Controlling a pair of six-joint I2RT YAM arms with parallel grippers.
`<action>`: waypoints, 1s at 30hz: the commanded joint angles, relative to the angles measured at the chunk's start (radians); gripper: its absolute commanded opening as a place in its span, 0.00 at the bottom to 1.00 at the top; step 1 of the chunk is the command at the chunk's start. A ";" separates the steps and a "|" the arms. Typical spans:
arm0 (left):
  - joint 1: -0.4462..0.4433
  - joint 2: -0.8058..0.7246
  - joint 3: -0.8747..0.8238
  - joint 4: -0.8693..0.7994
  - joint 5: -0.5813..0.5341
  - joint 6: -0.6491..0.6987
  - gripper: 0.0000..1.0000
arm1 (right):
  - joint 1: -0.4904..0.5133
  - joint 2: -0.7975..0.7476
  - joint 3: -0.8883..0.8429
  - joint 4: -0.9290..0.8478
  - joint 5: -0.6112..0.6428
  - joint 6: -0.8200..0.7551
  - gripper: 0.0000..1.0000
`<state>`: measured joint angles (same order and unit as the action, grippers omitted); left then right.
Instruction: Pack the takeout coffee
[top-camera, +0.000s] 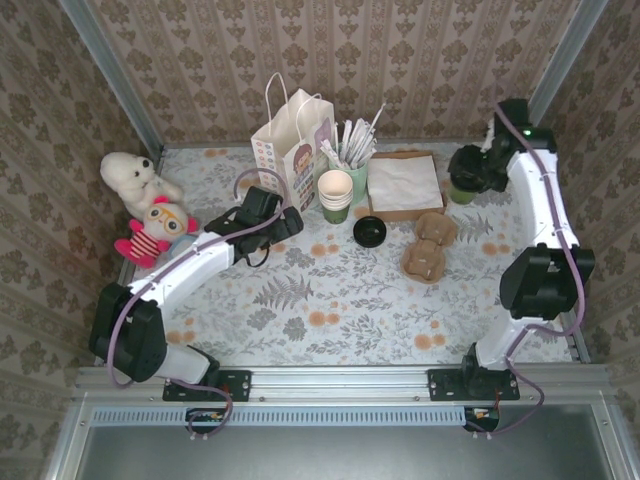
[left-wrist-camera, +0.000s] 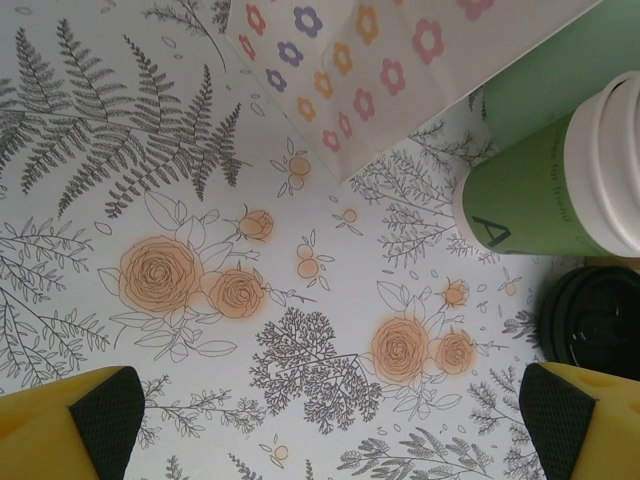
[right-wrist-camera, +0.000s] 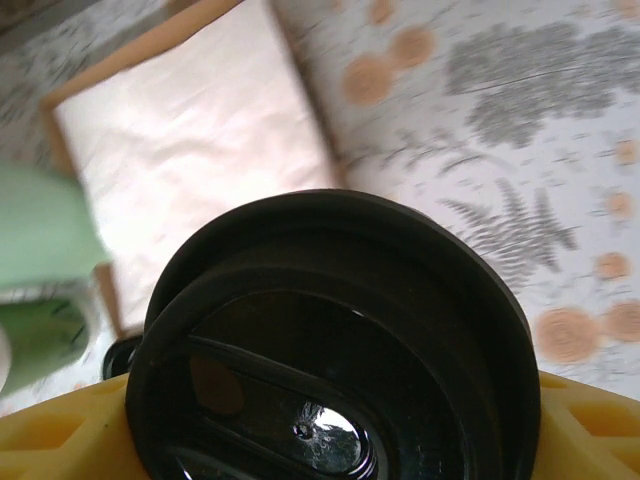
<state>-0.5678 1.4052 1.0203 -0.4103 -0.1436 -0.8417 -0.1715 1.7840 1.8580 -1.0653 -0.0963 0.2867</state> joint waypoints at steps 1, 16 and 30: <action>0.006 -0.035 -0.002 0.019 -0.044 -0.003 1.00 | -0.027 0.080 0.060 -0.007 0.040 -0.018 0.70; 0.012 -0.130 -0.155 0.143 -0.076 0.004 1.00 | -0.031 0.381 0.229 0.104 -0.035 0.073 0.71; 0.067 -0.175 -0.159 0.095 0.003 0.038 1.00 | 0.024 0.538 0.371 0.037 -0.082 0.136 0.73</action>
<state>-0.5156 1.2518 0.8463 -0.2901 -0.1696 -0.8261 -0.1642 2.2829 2.1742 -0.9867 -0.1436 0.3939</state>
